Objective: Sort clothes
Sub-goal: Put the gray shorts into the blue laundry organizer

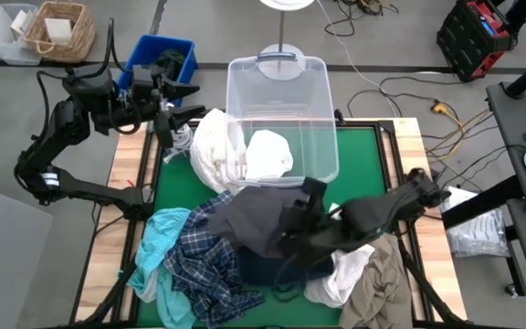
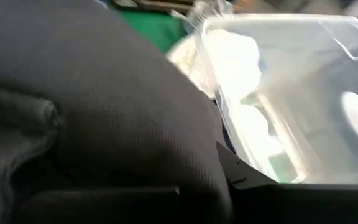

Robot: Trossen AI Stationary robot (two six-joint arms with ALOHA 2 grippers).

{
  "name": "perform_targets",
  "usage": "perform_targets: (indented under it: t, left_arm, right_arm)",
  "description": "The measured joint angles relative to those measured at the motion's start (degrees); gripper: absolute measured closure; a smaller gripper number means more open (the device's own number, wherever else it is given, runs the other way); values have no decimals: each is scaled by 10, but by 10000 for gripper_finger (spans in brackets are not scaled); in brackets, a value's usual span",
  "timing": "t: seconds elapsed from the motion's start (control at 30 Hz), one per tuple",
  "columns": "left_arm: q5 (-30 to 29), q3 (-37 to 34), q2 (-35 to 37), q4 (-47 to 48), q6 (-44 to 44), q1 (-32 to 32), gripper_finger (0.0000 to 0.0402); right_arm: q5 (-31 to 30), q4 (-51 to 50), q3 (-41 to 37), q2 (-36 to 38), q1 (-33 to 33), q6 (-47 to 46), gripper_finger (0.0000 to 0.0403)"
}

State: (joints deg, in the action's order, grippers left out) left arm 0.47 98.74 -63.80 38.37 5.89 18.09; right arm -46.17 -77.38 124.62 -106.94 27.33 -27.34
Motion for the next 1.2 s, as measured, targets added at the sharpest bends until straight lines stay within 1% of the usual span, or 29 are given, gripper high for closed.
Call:
perform_targets:
  t: [0.07,0.13,0.2,0.27,0.4,0.57,0.67,0.73,0.8,0.9,0.97,1.1,1.2]
  left_arm:
    - [0,0,0,0,0,0,139]
    - [0,0,1,0,0,0,139]
    - [0,0,1,0,0,0,139]
    - [0,0,1,0,0,0,139]
    - [0,0,1,0,-3,0,139]
    - [0,0,1,0,-4,0,139]
    - [0,0,1,0,-4,0,139]
    - [0,0,1,0,-4,0,139]
    - [0,0,1,0,-4,0,139]
    - [0,0,1,2,-4,0,139]
    - [0,0,1,2,-4,0,139]
    - [0,0,1,2,-4,0,139]
    - [1,0,1,3,-4,0,139]
  right_arm:
    - [-22,4,-35,-1,6,-34,389]
    - [-29,19,-74,0,10,-59,389]
    - [-16,33,-110,1,13,-72,389]
    - [14,55,-141,1,12,-76,389]
    - [111,116,-205,2,-5,-67,389]
    - [294,198,-290,2,-36,-81,389]
    - [351,211,-312,2,-49,-93,382]
    - [376,208,-309,3,-57,-106,362]
    - [388,195,-291,6,-61,-116,331]
    - [399,164,-238,9,-63,-111,279]
    - [404,125,-194,9,-64,-97,246]
    - [396,58,-119,10,-64,-82,197]
    - [365,41,-84,10,-62,-67,182]
